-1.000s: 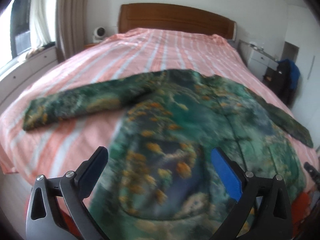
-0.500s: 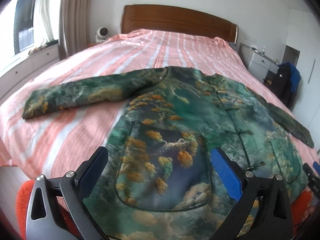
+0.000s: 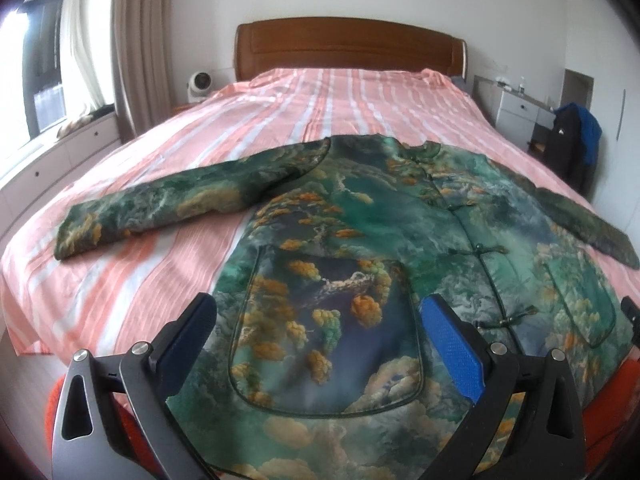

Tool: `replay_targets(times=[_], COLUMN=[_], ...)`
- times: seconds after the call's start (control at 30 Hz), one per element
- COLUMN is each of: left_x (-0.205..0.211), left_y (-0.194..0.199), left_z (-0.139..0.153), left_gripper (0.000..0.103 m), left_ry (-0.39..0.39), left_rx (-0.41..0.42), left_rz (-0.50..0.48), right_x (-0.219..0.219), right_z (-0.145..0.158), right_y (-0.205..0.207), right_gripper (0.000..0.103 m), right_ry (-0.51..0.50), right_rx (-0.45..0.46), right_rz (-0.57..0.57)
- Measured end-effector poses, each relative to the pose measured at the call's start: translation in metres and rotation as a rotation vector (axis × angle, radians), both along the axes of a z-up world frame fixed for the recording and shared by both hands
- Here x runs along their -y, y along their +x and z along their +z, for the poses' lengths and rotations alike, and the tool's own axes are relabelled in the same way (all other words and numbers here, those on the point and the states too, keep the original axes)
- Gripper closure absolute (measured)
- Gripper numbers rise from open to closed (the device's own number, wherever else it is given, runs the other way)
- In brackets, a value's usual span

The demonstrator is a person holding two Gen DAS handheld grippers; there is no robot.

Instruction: Fold large clothes

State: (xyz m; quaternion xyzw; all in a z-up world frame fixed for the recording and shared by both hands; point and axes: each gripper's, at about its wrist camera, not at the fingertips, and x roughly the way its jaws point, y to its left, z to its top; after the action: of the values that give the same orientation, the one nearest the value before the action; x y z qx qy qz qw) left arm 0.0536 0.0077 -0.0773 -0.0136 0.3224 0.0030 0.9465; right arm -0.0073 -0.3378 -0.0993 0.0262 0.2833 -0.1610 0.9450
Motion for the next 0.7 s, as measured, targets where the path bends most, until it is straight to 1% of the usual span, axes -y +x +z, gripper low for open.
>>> replay_targets(times=[0.2, 0.47, 0.7], left_x=[0.0023, 0.0007, 0.0005], left_y=[-0.0006, -0.0036, -0.0045], left_z=[-0.0013, 0.002, 0.0025], left_gripper=[0.001, 0.001, 0.001], left_ry=[0.025, 0.033, 0.041], left_rx=[-0.002, 0.016, 0.014], left_rz=[0.007, 0.02, 0.027], right_x=[-0.0025, -0.0027, -0.0013], right_z=[-0.0004, -0.0006, -0.0005], right_y=[0.001, 0.0001, -0.0007], right_gripper=[0.007, 0.007, 0.007], right_ry=[-0.015, -0.027, -0.036], right_rx=[-0.007, -0.008, -0.007], right_rz=[0.0, -0.008, -0.025])
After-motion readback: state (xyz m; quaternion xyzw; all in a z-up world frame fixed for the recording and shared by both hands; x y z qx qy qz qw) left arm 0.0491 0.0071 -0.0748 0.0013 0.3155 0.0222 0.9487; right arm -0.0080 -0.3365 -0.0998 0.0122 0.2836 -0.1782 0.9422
